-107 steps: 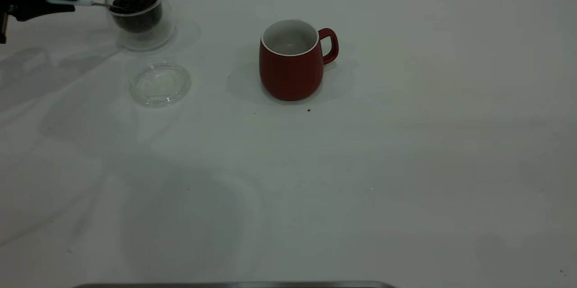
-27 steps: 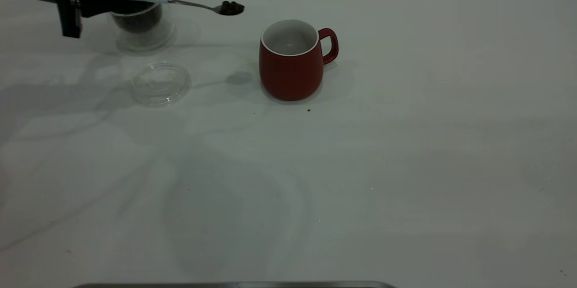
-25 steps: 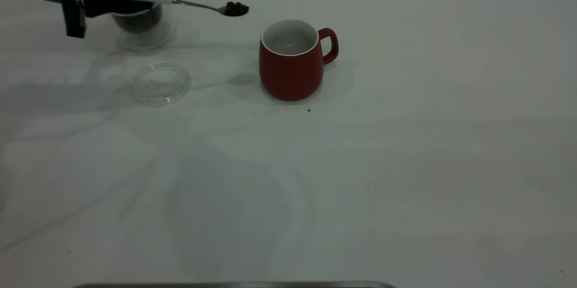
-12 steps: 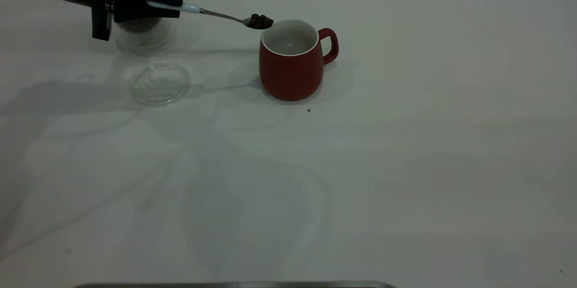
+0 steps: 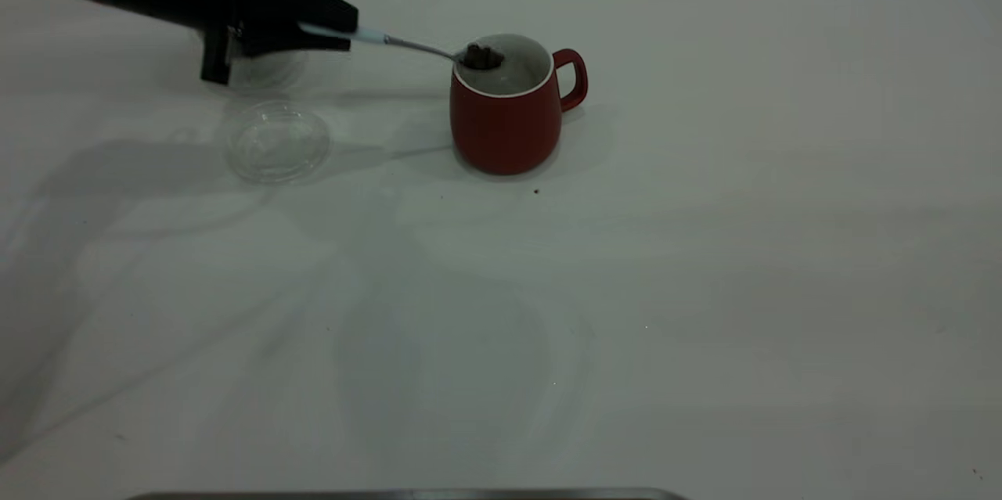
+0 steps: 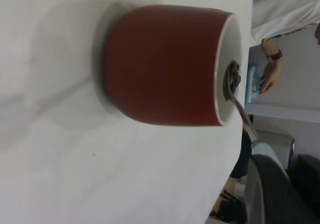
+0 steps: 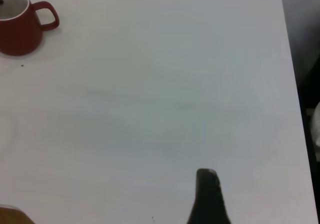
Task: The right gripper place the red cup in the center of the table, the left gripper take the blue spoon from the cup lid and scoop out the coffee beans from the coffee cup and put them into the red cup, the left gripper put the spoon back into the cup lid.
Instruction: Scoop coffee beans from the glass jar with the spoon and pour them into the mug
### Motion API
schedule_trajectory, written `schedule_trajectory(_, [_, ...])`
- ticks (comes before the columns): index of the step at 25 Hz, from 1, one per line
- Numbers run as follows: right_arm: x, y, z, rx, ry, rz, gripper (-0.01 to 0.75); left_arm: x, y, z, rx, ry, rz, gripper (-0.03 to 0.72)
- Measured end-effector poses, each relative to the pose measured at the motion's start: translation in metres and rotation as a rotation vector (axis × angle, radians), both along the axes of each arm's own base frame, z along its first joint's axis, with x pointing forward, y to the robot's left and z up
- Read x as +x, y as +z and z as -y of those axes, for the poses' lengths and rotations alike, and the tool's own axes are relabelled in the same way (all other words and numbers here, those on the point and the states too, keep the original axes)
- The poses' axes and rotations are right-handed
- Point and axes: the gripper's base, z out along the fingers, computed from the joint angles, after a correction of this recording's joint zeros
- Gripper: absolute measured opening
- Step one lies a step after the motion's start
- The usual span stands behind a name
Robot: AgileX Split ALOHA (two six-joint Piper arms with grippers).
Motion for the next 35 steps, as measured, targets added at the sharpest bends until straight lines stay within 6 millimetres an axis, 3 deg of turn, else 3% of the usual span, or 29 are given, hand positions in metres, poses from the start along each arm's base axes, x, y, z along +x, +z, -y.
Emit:
schedule_trajectory(6, [0.000, 0.000, 0.000, 0.000, 0.000, 0.000, 0.588, 0.002, -0.012, 0.014, -0.026, -0.012, 0.103, 0.119])
schedule_trajectory(13, [0.000, 0.000, 0.000, 0.000, 0.000, 0.000, 0.588, 0.002, -0.013, 0.016, -0.007, -0.083, 0.272, 0.119])
schedule_trajectory(25, [0.000, 0.000, 0.000, 0.000, 0.000, 0.000, 0.588, 0.005, -0.011, 0.016, 0.077, -0.290, 0.799, 0.119])
schedule_trajectory(28, [0.000, 0.000, 0.000, 0.000, 0.000, 0.000, 0.588, 0.007, -0.010, 0.017, 0.072, -0.269, 0.805, 0.119])
schedule_trajectory(31, [0.000, 0.000, 0.000, 0.000, 0.000, 0.000, 0.588, 0.003, -0.007, 0.015, 0.028, -0.257, 0.699, 0.119])
schedule_trajectory(35, [0.000, 0.000, 0.000, 0.000, 0.000, 0.000, 0.588, -0.001, 0.014, -0.004, 0.000, -0.263, 0.534, 0.119])
